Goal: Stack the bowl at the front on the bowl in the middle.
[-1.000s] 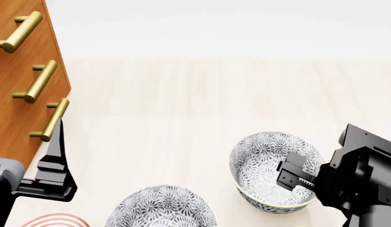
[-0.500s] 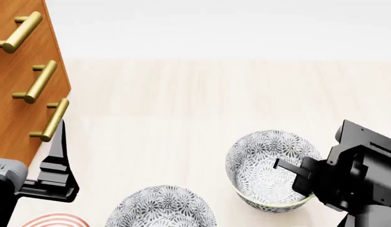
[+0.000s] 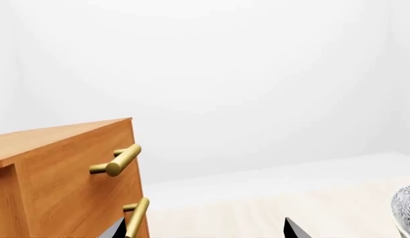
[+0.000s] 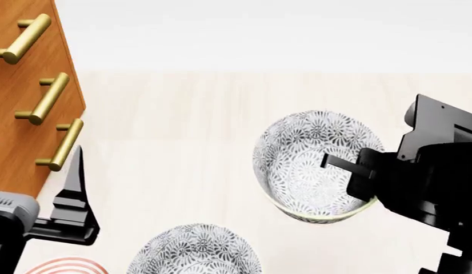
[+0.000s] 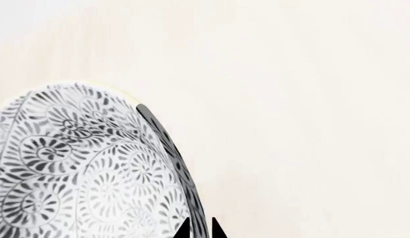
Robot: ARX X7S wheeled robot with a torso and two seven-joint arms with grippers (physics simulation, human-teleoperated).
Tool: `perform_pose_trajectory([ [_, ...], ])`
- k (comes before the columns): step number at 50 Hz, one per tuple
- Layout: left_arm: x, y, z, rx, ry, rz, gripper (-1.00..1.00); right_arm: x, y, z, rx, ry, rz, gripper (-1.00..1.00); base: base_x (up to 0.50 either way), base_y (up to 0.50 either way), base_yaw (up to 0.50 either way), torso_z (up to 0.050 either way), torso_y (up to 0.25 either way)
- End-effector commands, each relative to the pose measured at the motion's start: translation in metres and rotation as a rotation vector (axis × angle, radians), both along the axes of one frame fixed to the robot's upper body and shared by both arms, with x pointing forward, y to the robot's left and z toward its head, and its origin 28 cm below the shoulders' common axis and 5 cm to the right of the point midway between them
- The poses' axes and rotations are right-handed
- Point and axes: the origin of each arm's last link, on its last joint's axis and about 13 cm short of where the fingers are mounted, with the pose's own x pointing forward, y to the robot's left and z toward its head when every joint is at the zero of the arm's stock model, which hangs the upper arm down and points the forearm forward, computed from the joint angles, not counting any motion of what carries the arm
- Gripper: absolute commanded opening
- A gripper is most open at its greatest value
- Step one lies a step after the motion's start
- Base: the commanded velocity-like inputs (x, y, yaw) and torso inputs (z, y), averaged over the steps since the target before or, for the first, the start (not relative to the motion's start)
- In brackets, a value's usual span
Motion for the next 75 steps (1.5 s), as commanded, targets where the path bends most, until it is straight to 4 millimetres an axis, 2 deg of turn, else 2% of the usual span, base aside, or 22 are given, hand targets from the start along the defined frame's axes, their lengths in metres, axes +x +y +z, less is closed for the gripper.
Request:
perform_pose_trajectory([
  [1,-0.001,-0.002,-0.002,0.001,0.001,0.001,1.00,-0.029,0.008,0.043,-0.050,-0.061,0.097,-1.00,0.00,0.00,0.00,0.000,0.000],
  [7,-0.003,-0.002,-0.001,-0.001,-0.002,0.003,1.00,-0.053,0.015,0.062,-0.091,-0.106,0.154,-1.00,0.00,0.00,0.00,0.000,0.000],
  [18,-0.004,-0.005,0.000,0.001,-0.005,0.002,1.00,-0.078,0.025,0.079,-0.122,-0.159,0.245,-1.00,0.00,0.00,0.00,0.000,0.000],
  [31,-0.002,-0.005,0.003,-0.001,-0.010,0.001,1.00,-0.096,0.041,0.078,-0.129,-0.185,0.379,-1.00,0.00,0.00,0.00,0.000,0.000],
  [41,-0.004,-0.005,0.008,0.003,-0.025,-0.004,1.00,-0.105,0.060,0.064,-0.154,-0.195,0.494,-1.00,0.00,0.00,0.00,0.000,0.000],
  [59,-0.003,-0.004,0.009,0.000,-0.027,-0.006,1.00,-0.104,0.080,0.040,-0.179,-0.168,0.595,-1.00,0.00,0.00,0.00,0.000,0.001],
  [69,-0.002,-0.006,0.006,0.003,-0.018,-0.010,1.00,-0.092,0.088,0.029,-0.181,-0.153,0.600,-1.00,0.00,0.00,0.00,0.000,0.000],
  [75,-0.001,-0.006,0.005,0.005,-0.016,-0.010,1.00,-0.077,0.095,0.022,-0.171,-0.141,0.594,-1.00,0.00,0.00,0.00,0.000,0.000],
])
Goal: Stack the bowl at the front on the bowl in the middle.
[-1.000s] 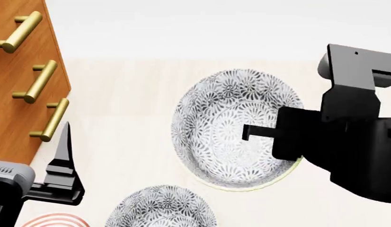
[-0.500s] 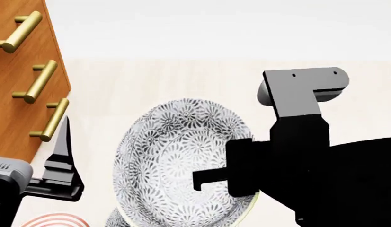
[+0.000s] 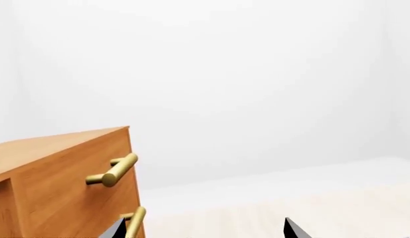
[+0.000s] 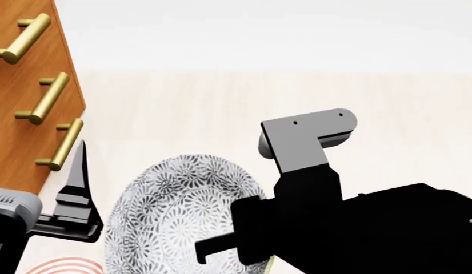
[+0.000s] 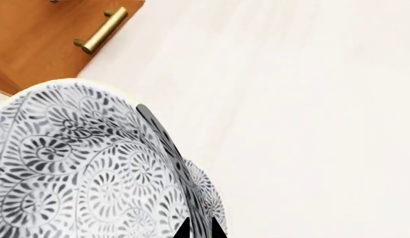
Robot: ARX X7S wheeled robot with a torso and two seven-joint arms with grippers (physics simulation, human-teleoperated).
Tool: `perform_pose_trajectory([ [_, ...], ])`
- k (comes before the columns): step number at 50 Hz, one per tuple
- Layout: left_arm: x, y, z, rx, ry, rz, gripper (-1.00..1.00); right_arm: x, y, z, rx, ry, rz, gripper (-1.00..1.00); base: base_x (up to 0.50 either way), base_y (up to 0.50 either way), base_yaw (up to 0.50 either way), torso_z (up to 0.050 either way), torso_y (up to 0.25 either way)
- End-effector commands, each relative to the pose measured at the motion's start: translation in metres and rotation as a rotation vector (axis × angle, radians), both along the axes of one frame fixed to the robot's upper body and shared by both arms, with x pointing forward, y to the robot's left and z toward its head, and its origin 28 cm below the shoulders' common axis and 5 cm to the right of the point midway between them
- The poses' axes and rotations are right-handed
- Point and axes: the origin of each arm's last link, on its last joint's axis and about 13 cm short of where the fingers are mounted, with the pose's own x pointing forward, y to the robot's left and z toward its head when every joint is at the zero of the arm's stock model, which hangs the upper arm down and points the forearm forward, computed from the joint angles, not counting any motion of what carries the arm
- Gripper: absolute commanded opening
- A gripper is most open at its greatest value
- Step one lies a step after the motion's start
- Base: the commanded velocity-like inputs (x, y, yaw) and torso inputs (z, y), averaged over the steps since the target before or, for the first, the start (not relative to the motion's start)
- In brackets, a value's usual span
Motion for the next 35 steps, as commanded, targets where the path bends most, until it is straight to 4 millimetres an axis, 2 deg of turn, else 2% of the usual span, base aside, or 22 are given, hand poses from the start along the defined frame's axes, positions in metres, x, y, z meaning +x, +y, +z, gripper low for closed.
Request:
perform_pose_trajectory([
  [1,0.001,0.000,-0.002,0.002,0.006,-0.002,1.00,0.018,0.010,-0.011,0.011,0.016,0.009,-1.00,0.00,0.00,0.00,0.000,0.000],
  [22,0.001,0.000,-0.008,-0.002,0.019,0.001,1.00,0.040,0.018,-0.043,-0.007,0.092,0.017,-1.00,0.00,0.00,0.00,0.000,0.000],
  [35,-0.001,0.000,-0.010,0.001,0.026,0.001,1.00,0.042,0.018,-0.056,-0.025,0.123,0.014,-1.00,0.00,0.00,0.00,0.000,0.000],
])
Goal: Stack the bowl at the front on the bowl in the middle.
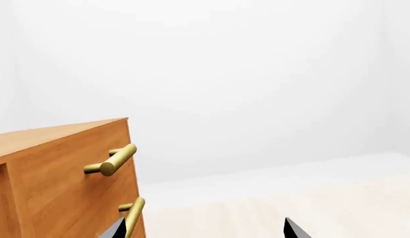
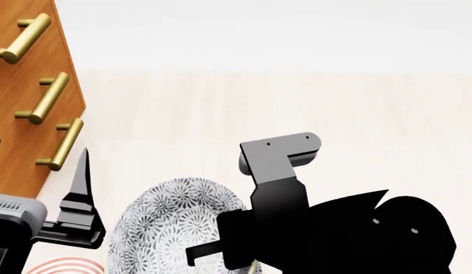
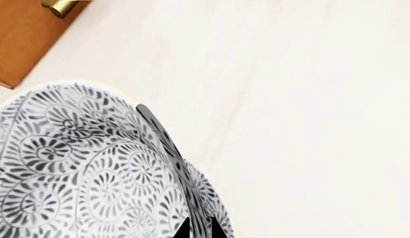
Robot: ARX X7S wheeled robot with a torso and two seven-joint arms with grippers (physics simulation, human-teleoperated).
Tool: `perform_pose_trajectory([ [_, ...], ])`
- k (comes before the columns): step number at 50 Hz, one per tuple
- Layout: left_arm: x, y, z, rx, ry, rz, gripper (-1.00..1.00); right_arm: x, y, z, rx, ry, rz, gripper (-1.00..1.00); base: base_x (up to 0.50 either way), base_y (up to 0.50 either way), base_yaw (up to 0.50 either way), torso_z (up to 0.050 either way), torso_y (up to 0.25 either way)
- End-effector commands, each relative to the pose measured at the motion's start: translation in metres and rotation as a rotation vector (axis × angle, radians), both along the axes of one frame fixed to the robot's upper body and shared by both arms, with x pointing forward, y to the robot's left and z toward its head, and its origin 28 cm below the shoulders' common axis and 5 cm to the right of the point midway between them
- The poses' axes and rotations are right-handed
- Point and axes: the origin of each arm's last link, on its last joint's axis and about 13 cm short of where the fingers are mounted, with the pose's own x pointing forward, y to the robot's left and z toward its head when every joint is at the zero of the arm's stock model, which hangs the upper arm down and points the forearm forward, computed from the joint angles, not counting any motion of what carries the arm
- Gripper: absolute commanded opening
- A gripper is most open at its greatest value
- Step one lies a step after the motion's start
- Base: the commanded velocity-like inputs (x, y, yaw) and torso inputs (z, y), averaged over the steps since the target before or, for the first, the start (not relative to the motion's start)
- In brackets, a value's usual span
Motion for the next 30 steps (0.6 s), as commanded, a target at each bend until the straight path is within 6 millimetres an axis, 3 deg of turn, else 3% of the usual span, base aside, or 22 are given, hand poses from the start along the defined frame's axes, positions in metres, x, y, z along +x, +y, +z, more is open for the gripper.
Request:
perform_pose_trajectory([
  [1,-0.001,0.000,-0.002,0.002,0.006,0.000,1.00,0.004,0.000,-0.011,-0.008,0.017,0.004,-1.00,0.00,0.00,0.00,0.000,0.000],
  [10,0.000,0.001,-0.002,-0.001,0.005,0.000,1.00,0.005,0.001,-0.018,-0.023,0.048,0.031,-1.00,0.00,0.00,0.00,0.000,0.000],
  [11,-0.001,0.001,-0.002,-0.002,0.004,0.000,1.00,0.004,0.001,-0.019,-0.032,0.051,0.044,1.00,0.00,0.00,0.00,0.000,0.000],
  [26,-0.001,0.000,-0.001,0.002,0.004,-0.005,1.00,0.002,0.001,-0.017,-0.044,0.044,0.054,1.00,0.00,0.00,0.00,0.000,0.000],
  [30,-0.002,-0.001,-0.002,0.009,0.000,-0.009,1.00,0.002,-0.001,-0.008,-0.001,-0.029,0.000,1.00,0.00,0.00,0.00,0.000,0.000],
])
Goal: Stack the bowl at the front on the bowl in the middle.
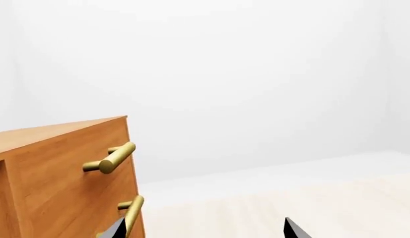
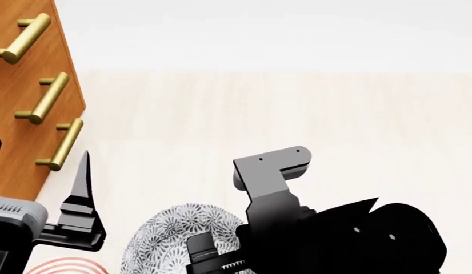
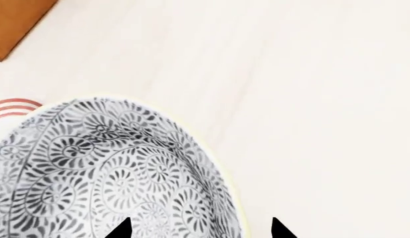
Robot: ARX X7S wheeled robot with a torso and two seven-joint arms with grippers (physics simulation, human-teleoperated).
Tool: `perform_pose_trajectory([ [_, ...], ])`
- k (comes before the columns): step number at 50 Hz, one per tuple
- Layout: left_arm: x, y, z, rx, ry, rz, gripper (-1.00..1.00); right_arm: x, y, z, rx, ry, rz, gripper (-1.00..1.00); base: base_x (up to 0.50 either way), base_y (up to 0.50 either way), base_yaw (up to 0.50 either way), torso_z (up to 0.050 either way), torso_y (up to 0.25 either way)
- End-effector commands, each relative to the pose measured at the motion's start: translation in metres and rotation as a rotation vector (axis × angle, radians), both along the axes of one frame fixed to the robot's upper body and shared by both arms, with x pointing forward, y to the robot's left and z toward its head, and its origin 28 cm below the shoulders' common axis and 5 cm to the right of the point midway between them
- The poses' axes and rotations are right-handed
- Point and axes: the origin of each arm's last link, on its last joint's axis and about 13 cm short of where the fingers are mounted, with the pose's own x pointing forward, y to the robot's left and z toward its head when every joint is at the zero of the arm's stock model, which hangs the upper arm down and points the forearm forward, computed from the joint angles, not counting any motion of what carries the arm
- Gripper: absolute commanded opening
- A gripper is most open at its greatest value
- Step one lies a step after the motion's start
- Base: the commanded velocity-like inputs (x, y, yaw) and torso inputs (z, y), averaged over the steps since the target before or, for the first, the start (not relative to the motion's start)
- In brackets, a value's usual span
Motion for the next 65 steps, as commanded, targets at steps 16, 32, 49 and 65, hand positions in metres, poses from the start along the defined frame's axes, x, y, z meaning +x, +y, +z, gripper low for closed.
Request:
perform_pose_trajectory([
  [16,0.007,-0.002,-0.004,-0.001,0.007,-0.009,1.00,-0.009,-0.012,0.028,0.202,-0.415,-0.168,1.00,0.00,0.00,0.00,0.000,0.001],
  [32,0.003,-0.006,0.000,-0.033,-0.092,-0.015,1.00,-0.049,-0.029,-0.013,0.216,-1.027,-0.461,1.00,0.00,0.00,0.00,0.000,0.000],
  [49,-0.016,-0.007,0.005,-0.026,-0.210,-0.037,1.00,-0.097,-0.025,-0.021,0.234,-1.356,-0.511,1.00,0.00,0.00,0.00,0.000,0.000],
  [65,-0.028,-0.010,0.017,-0.008,-0.263,-0.049,1.00,-0.117,-0.026,-0.005,0.255,-1.458,-0.512,1.00,0.00,0.00,0.00,0.000,0.000],
])
